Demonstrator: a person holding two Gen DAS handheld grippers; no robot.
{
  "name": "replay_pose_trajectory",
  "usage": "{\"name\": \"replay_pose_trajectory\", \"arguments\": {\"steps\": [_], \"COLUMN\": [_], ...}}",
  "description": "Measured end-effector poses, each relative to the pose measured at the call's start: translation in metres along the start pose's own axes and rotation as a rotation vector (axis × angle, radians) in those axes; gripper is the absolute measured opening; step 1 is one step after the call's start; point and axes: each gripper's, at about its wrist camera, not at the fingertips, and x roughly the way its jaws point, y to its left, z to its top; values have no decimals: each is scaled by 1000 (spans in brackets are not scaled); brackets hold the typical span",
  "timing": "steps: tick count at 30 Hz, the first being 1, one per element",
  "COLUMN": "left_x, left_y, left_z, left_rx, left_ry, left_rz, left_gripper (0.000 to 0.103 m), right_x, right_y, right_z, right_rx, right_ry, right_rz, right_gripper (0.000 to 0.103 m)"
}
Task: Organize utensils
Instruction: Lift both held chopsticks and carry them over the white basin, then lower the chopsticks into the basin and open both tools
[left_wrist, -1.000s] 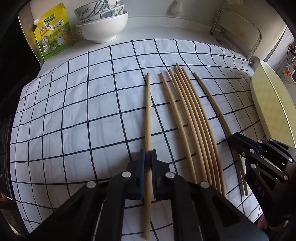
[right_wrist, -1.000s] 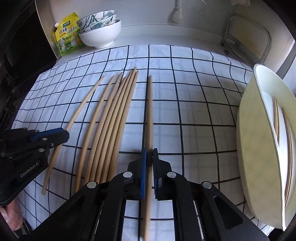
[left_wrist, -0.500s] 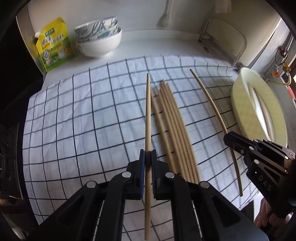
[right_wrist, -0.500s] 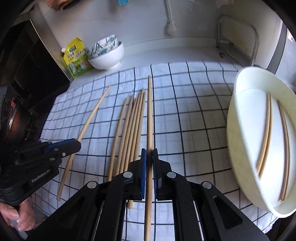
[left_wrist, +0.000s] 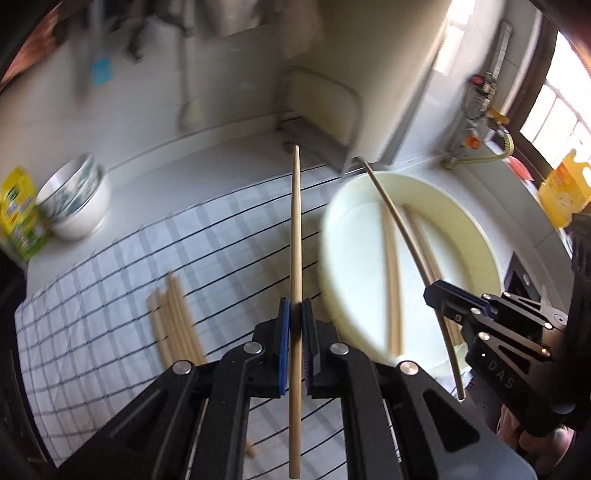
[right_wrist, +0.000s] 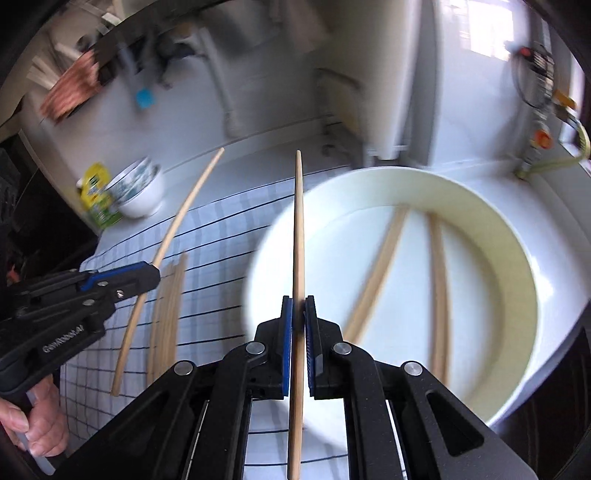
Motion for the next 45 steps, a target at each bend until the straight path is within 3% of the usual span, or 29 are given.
{"name": "replay_pose_trajectory", "arguments": {"steps": [10, 22, 24, 26, 28, 45], "left_x": [71, 128, 129, 128, 124, 66], "left_y": [-95, -118, -117, -113, -109, -76], "left_z": [44, 43, 44, 45, 45, 33], "left_rx": [146, 192, 189, 179, 170, 98], "left_ry": [55, 166, 170, 171, 156, 80], "left_rz": [-91, -58, -50, -44, -32, 12], "left_gripper": [7, 8, 8, 26, 35, 39], "right_x": [9, 40, 40, 37, 31, -1], "right_y": [-93, -124, -125, -125, -123, -91], "right_z": [-1, -4, -5, -4, -3, 2], "right_rx": [149, 192, 191, 191, 186, 134], "right_ry": [28, 83, 84, 73, 54, -2], "right_rz": [-95, -92, -95, -102, -109, -91], "right_gripper": [6, 7, 7, 12, 15, 22]}}
